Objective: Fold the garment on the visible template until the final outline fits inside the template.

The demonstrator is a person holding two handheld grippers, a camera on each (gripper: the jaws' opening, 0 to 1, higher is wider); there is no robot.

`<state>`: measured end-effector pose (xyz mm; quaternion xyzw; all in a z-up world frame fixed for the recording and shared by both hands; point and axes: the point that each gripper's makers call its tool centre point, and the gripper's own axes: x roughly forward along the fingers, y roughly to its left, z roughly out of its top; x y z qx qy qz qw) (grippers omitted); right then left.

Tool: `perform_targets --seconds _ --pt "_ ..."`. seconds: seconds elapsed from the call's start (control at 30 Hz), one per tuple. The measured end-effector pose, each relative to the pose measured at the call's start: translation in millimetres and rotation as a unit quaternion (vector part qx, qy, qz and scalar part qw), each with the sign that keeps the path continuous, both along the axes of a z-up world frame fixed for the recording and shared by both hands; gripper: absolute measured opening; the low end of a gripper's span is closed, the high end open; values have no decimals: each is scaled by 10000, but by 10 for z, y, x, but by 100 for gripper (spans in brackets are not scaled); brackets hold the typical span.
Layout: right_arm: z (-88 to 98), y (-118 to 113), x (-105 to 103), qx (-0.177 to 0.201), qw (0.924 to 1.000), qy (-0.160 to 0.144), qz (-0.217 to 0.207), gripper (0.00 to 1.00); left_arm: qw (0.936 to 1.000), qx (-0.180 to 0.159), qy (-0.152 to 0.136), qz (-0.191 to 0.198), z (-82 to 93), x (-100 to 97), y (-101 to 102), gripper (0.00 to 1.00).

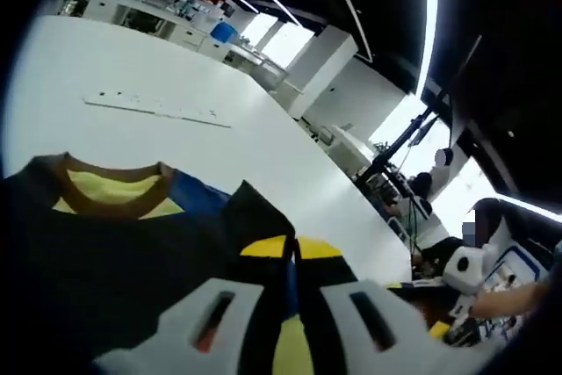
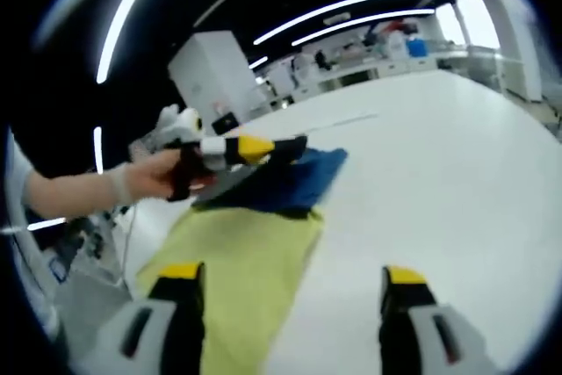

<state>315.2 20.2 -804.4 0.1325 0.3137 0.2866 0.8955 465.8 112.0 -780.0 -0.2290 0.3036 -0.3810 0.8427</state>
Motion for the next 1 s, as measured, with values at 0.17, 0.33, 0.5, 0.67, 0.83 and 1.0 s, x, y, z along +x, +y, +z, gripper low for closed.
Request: perform_targets --seconds 0.17,0.33,0.5,0.67,0.83,1.0 --pt "0 -23 27 33 10000 -6 -53 81 9993 261 -28 -268 -163 -98 -80 0" --pt "-2 3 16 72 9999 19 -71 81 9983 423 53 -397 -316 -145 -88 0" --pt "-27 8 23 66 10000 31 -53 81 9979 448 63 -455 -359 -144 -96 0" --pt "-20 -6 29 99 9999 25 -90 81 9985 325 106 -437 -344 -161 -101 0" --pt "-20 -6 25 101 9999 28 -90 81 9985 144 22 -521 -260 -186 -125 10" --pt "-1 12 32 114 9999 3 -65 82 9981 116 -148 -586 -196 -169 -105 43"
